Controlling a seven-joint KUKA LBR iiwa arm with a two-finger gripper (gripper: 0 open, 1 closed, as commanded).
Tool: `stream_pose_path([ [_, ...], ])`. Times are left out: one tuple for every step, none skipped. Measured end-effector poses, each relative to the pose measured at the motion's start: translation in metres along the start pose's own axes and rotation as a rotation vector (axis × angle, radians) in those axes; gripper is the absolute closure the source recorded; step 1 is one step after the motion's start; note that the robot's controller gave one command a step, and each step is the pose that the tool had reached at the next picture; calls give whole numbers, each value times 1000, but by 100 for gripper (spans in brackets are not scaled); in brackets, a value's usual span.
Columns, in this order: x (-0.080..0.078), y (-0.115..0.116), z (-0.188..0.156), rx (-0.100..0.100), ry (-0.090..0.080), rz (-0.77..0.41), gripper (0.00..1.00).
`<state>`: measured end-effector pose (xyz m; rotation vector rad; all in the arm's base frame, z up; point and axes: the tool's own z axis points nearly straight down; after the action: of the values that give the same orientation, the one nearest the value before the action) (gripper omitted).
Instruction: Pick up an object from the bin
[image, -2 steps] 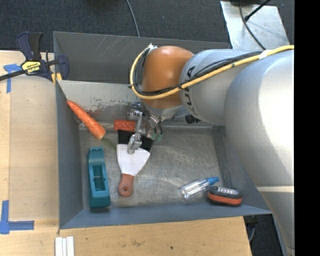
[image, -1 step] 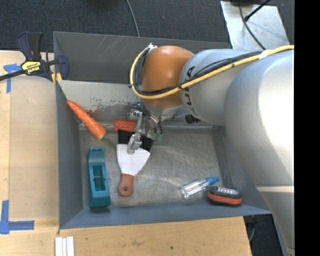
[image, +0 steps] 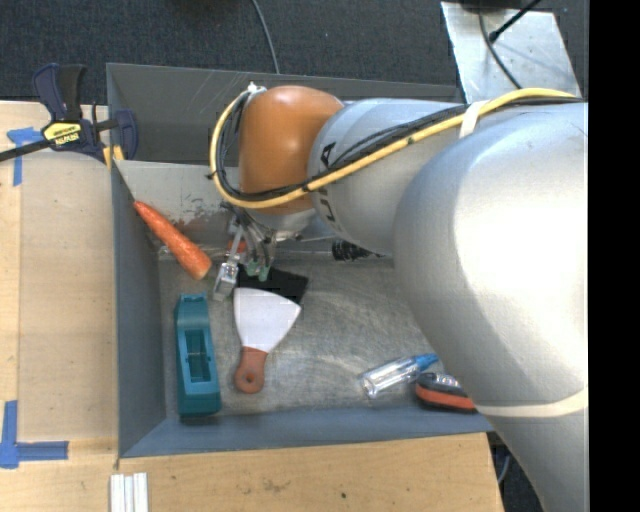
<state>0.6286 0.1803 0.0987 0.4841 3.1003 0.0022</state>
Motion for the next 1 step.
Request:
stream_pose_path([
  [3, -6, 21, -3, 1, -87, 0],
])
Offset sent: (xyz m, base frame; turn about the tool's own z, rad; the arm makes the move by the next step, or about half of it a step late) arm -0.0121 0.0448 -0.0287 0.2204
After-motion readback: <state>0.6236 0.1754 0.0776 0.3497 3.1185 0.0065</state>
